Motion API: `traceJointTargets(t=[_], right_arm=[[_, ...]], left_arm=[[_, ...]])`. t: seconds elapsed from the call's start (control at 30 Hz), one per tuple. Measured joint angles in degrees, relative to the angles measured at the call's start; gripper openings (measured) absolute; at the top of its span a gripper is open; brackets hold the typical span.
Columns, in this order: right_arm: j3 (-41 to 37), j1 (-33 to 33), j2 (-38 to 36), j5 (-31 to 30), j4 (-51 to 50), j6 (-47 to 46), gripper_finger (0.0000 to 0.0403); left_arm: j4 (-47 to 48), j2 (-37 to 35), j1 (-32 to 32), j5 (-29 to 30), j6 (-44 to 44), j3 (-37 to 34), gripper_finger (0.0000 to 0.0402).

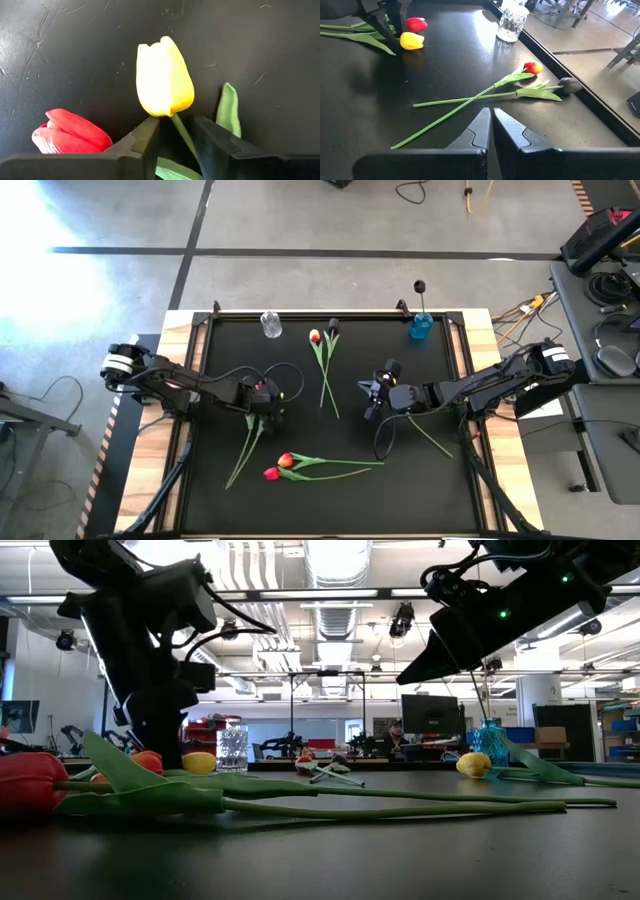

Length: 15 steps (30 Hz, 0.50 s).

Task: Sort flowers into vase by color
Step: Put the left yellow flower into the transparent vase

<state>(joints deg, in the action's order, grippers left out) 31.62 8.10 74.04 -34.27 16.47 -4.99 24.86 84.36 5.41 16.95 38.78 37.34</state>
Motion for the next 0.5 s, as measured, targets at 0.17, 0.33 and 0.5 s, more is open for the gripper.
traceJointTargets(t=[0.17,0.33,0.5], right_arm=[[0.00,0.00,0.00,0.01,-0.02,-0.01,0.0013],[0.00,0.00,0.00,0.01,-0.02,-0.43,0.0013],[0.00,0.00,0.00,0.23,-0.02,-0.57,0.0013]], left_arm=[[0.07,-0.18,0.00,0.31,-1.57,-0.24,0.0019],[1.44,-3.04,-0.74,4.75,-5.92,1.71,0.0012],[1.61,-10.15,-2.83,12.64,-12.72,5.66,0.0005]])
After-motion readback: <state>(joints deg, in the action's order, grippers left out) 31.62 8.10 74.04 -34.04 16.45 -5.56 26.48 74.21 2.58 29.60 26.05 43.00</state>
